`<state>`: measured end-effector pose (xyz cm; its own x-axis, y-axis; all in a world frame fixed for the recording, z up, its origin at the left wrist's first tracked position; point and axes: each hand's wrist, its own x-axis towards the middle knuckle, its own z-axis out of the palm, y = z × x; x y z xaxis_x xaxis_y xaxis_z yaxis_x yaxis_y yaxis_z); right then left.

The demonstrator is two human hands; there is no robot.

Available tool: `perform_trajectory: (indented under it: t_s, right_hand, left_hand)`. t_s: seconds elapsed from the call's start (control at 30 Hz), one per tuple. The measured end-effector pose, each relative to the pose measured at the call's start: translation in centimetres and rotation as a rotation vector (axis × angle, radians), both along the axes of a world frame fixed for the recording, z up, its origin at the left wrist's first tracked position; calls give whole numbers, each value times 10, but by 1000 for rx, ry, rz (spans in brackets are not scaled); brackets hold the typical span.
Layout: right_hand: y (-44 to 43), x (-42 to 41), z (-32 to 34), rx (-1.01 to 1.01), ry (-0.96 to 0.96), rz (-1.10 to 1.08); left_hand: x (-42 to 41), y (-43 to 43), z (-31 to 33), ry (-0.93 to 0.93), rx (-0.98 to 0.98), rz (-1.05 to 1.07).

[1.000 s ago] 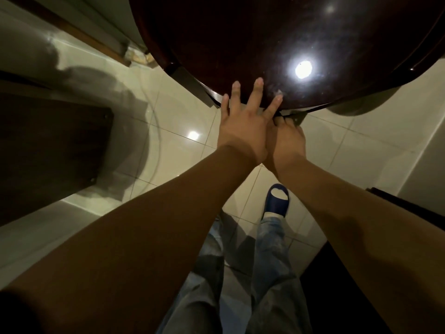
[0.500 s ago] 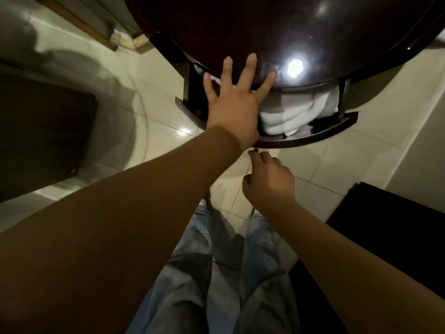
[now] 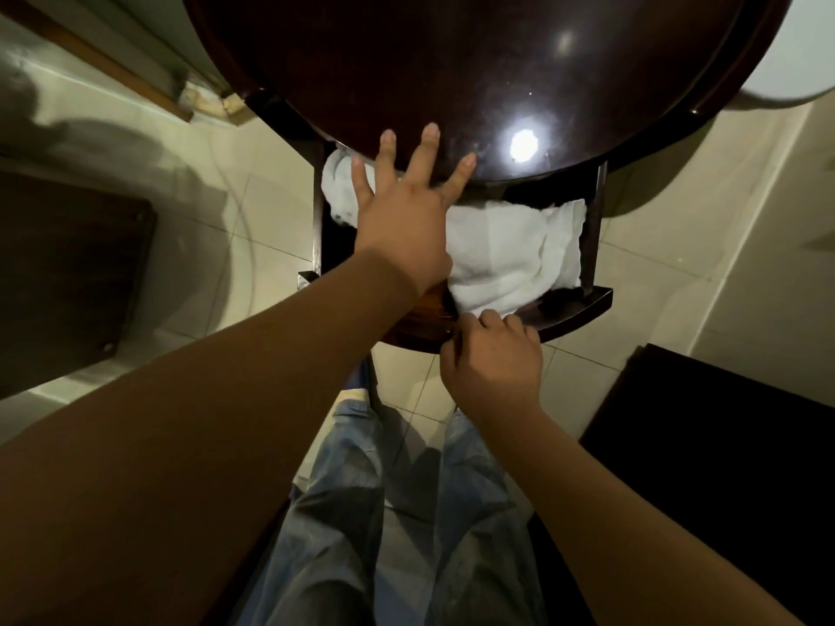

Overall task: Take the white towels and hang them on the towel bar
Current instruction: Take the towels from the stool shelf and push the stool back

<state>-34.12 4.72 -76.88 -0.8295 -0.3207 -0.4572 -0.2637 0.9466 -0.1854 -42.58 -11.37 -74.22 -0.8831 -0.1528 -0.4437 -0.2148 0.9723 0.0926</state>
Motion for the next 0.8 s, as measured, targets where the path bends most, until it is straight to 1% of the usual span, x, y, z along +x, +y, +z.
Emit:
perform_trajectory:
  t_s: [0.17,0.3,0.47,0.6,0.67,0.7,0.73,0.77,0.8]
  right_hand:
    - [0,14,1,-16,-12,-28]
    - [1,23,1,-13,12,6]
    - [9,31,1,-65,55,-5]
    - [8,30,3,-60,-4,5]
    - [3,15,5,-92,-112,1]
    - [0,5,6,-86,-209,-17]
    - [-3,-5,5,-69,-260,-27]
    - [-6,-17,5,-63,-233,-27]
    - [-8,-27,6,-70,-163,-31]
  left_hand:
    - [-1,-1,-2,6,5,4]
    - [1,-1,-7,29,-7,-9]
    - [0,-3,-12,54,-46,-46]
    - [2,-3,-14,72,-17,-27]
    - [0,-3,-12,63,20,-12]
    - [1,-5,-12,59,30,-19]
    - [5,-7,-12,69,30,-45]
    - [12,-9,-15,94,30,-93]
    - [22,-12,-20,126,44,-162]
